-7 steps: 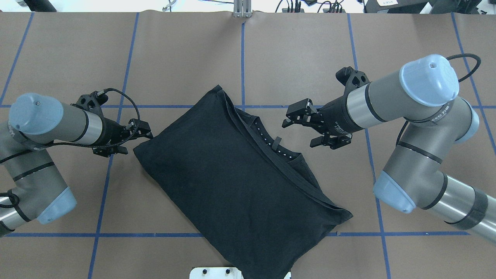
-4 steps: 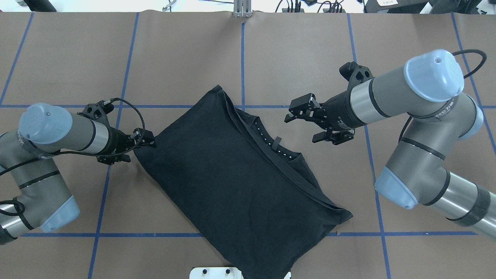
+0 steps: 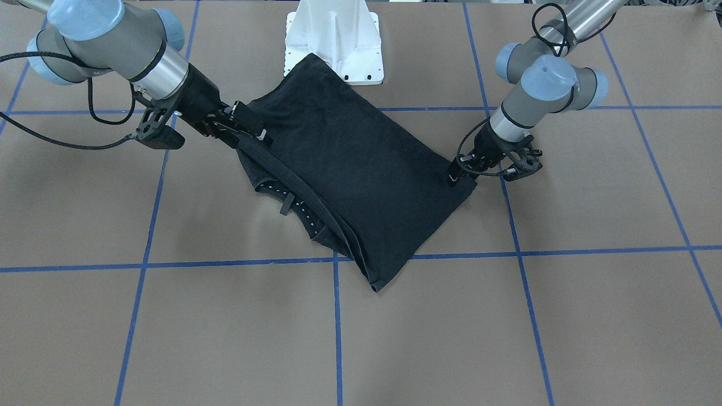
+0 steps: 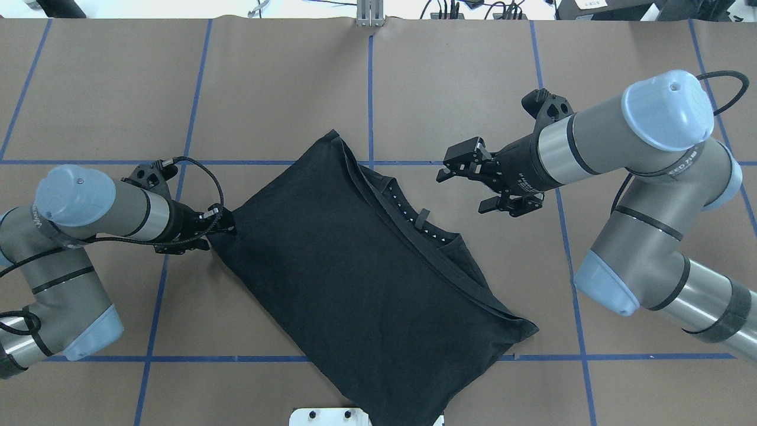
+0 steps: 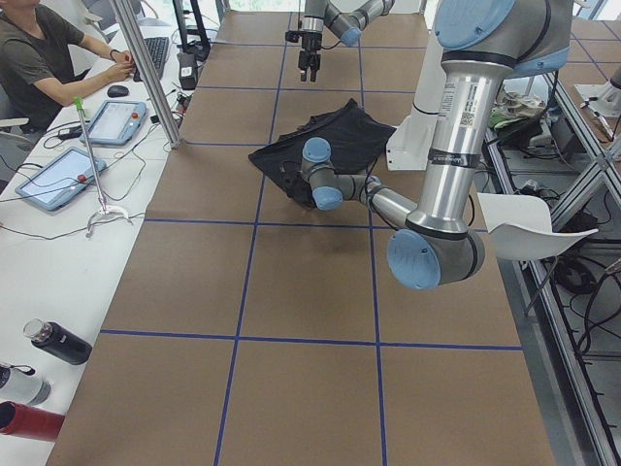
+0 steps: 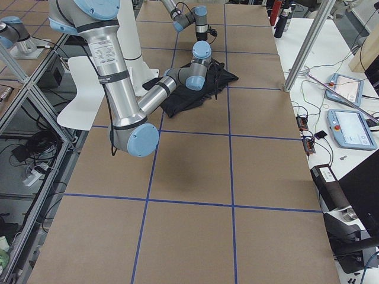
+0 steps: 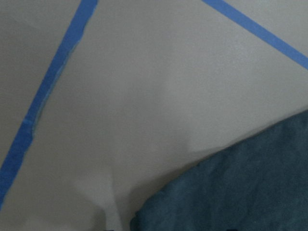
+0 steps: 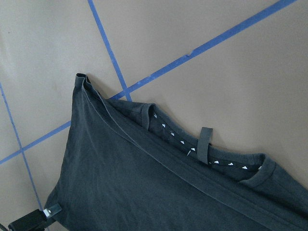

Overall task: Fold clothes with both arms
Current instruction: 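Release the shirt with the right gripper while the left gripper grasps the far corner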

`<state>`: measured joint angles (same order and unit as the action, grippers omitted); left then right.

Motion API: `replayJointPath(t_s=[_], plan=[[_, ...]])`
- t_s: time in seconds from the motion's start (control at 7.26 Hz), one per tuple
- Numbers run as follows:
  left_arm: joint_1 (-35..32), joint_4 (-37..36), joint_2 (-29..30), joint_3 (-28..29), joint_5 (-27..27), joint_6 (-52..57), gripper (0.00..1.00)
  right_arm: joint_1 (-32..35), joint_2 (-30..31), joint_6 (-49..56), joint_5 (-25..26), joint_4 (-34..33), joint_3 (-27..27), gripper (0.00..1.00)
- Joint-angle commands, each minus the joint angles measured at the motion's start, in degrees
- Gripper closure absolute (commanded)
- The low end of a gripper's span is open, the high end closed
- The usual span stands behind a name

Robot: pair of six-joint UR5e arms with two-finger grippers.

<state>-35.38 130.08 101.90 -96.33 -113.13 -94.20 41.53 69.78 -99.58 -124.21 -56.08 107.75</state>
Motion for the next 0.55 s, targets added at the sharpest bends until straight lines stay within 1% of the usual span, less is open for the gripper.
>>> replayJointPath(t_s=[0.0, 0.41], plan=[[0.0, 0.1, 0.0, -0.1, -0.1, 0.3, 1.0, 0.0, 0.2, 0.0, -0.1, 0.0, 0.0, 0.0], [0.0, 0.0, 0.6, -0.8, -0.7, 0.4, 1.0, 0.1, 0.4, 0.1, -0.1, 0.0, 0.0, 0.0]])
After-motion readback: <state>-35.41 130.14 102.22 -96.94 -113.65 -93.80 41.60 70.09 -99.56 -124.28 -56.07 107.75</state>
